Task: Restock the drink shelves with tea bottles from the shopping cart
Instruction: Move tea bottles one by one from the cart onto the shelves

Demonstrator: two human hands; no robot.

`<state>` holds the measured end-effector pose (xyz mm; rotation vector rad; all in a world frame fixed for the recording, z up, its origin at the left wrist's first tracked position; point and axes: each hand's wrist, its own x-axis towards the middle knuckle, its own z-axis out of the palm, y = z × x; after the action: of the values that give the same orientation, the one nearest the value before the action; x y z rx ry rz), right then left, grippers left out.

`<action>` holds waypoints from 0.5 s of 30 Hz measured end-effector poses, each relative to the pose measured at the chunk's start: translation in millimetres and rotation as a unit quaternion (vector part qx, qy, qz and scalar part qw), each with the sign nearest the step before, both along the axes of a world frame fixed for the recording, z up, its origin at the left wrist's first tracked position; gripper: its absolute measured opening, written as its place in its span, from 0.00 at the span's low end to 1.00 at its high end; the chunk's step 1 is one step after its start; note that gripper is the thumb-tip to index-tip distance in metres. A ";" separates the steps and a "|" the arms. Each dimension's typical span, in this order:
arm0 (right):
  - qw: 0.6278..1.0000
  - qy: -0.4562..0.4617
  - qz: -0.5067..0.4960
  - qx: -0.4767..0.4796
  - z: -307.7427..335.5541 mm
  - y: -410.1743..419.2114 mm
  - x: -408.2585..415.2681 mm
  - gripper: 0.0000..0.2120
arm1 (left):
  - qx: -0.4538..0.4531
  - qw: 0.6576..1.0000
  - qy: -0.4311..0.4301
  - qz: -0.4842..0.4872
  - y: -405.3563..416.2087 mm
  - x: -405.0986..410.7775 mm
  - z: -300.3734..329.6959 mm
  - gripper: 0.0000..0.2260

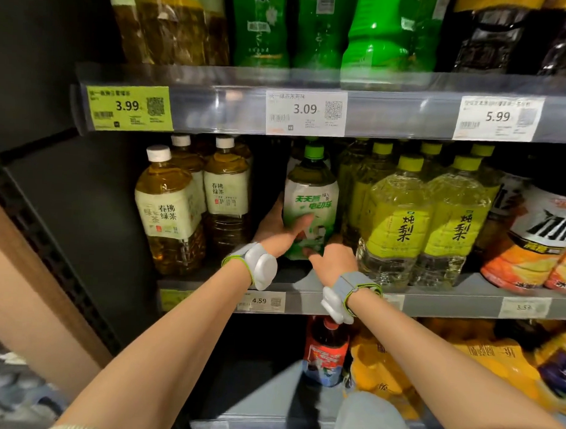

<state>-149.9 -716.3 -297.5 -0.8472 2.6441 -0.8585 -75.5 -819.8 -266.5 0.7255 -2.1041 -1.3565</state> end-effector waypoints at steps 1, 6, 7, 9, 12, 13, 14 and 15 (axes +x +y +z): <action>1.000 -0.006 -0.004 0.002 -1.3 -2.4 -2.2 0.17 | -0.001 1.000 -0.008 -0.004 -2.9 -2.9 -3.9 0.30; 1.000 -0.008 -0.017 0.023 0.0 -17.4 -14.1 0.27 | -0.014 0.999 -0.031 -0.002 -9.9 -22.0 -4.8 0.27; 1.000 -0.007 -0.023 0.018 0.6 -20.3 -15.4 0.28 | -0.008 0.999 -0.031 0.004 -11.1 -26.5 -5.7 0.26; 0.999 -0.008 -0.035 0.007 0.4 -24.8 -18.4 0.28 | 0.000 0.999 -0.037 0.010 -12.4 -35.9 -7.6 0.26; 0.998 -0.023 -0.054 -0.011 -0.1 -26.0 -19.4 0.27 | -0.003 0.999 -0.036 0.018 -11.9 -43.5 -10.1 0.27; 0.998 -0.024 -0.056 -0.012 -1.1 -27.0 -20.4 0.27 | -0.003 0.999 -0.036 0.020 -12.6 -46.2 -11.6 0.27; 0.998 -0.026 -0.057 -0.013 -1.4 -27.6 -20.7 0.27 | -0.003 0.999 -0.038 0.021 -12.3 -47.7 -11.5 0.27; 0.998 -0.026 -0.057 -0.019 -1.7 -28.3 -21.6 0.26 | 0.000 0.999 -0.035 0.021 -12.6 -49.6 -11.6 0.27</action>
<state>-171.5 -744.6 -299.3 -0.6782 2.6607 -0.9485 -125.1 -832.3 -278.1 0.8240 -2.1303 -1.3260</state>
